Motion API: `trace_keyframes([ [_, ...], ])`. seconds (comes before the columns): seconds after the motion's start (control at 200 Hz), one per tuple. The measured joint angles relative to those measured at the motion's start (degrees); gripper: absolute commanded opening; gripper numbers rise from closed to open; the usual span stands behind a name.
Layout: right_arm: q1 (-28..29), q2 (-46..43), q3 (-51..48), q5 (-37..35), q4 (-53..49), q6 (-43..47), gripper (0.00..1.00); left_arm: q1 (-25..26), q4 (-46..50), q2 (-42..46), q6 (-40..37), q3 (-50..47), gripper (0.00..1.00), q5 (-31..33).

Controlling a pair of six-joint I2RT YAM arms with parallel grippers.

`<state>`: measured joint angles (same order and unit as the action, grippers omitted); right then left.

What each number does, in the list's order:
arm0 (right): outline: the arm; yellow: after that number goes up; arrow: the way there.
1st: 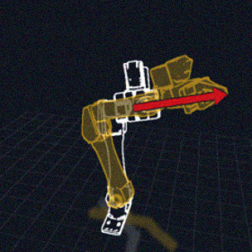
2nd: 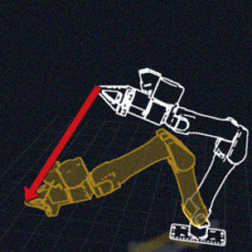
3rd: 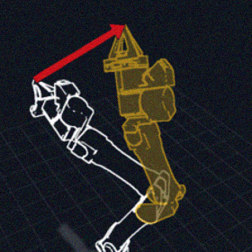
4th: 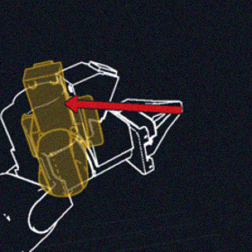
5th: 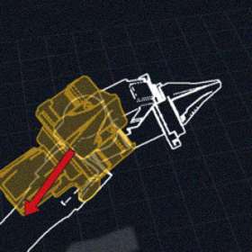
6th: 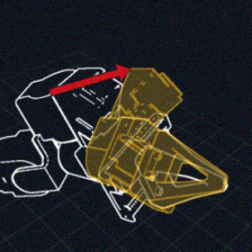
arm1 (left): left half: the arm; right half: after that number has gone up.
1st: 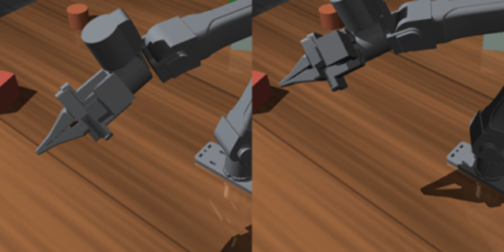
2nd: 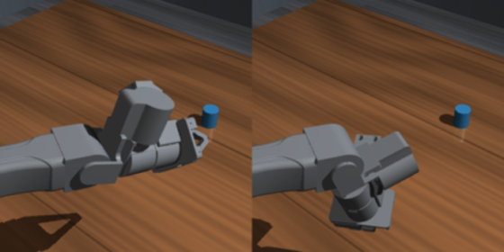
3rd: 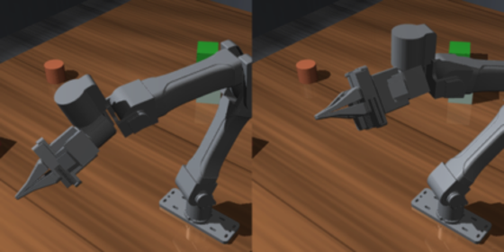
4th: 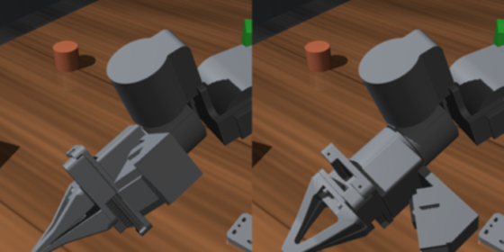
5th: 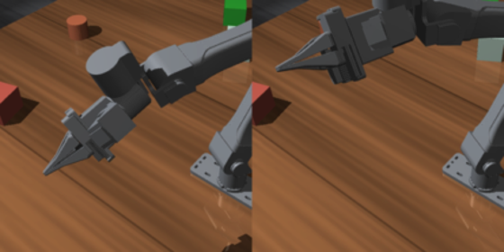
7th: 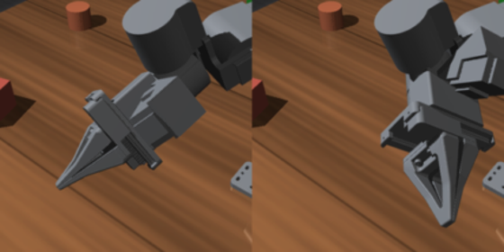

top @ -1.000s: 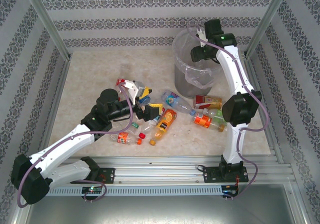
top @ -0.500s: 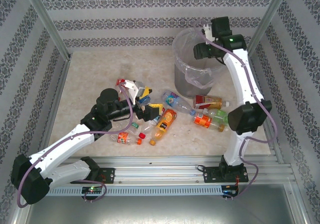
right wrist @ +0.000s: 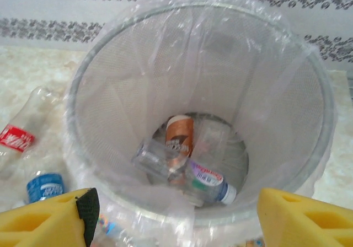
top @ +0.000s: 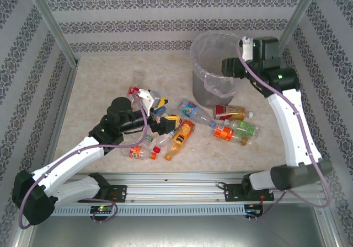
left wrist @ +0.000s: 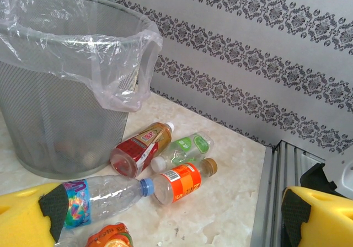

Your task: Put the plastic bottles in the bin

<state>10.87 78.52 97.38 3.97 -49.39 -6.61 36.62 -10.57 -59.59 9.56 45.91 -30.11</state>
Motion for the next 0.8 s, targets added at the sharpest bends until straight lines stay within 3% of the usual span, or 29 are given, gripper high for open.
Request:
trace_keyframes([
  [0.405, 0.9, -12.8, -29.9, 0.2, 3.1, -10.5, 0.89, 0.0, 5.2, -3.9, -0.4, 5.1, 1.0, -4.1],
  [0.56, 0.9, -14.6, -39.1, 1.1, 4.6, -13.4, 0.97, 0.0, 7.2, -6.0, -0.4, 6.6, 1.0, -5.1],
  [0.799, 0.9, -13.0, -47.4, 1.7, 8.3, -16.7, 0.97, 0.0, 8.5, -6.5, -0.4, 6.6, 1.0, -5.7],
])
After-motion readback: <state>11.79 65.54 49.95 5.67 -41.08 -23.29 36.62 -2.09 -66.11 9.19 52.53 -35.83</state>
